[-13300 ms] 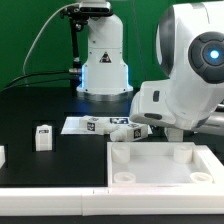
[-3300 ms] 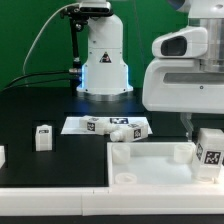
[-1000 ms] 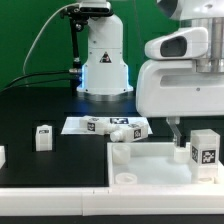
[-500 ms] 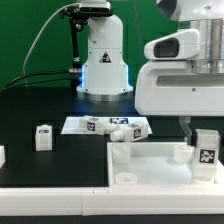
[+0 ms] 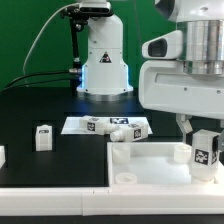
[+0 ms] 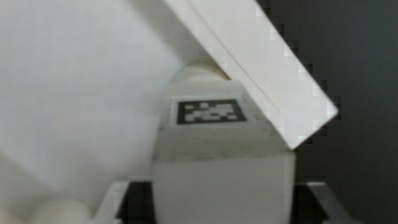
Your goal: Assemble square table
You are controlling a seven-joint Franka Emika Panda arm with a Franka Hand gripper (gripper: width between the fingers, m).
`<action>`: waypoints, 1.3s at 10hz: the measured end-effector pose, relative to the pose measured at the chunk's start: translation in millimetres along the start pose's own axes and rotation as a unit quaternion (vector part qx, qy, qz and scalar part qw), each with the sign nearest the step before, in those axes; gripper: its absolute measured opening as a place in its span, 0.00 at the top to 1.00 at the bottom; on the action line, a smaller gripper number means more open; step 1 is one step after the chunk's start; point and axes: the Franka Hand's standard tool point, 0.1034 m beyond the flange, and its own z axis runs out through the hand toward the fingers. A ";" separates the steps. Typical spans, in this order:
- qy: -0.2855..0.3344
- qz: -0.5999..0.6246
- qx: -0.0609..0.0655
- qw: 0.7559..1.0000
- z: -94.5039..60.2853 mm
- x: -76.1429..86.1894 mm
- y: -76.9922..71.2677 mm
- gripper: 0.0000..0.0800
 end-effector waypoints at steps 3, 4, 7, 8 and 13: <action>-0.002 0.148 0.007 0.989 0.2 1.6 3.9 0.64; -0.002 0.155 0.006 0.988 0.3 2.0 4.3 0.64; -0.006 -0.002 -0.008 1.000 -2.3 -3.5 1.6 0.29; -0.010 -0.102 -0.023 0.994 -1.6 -9.9 1.1 0.29; -0.012 -0.349 -0.019 0.937 -2.8 -7.0 -0.1 0.19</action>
Offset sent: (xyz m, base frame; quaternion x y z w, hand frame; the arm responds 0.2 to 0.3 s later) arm 0.0000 0.0000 0.0000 0.0000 0.0000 0.1938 0.9810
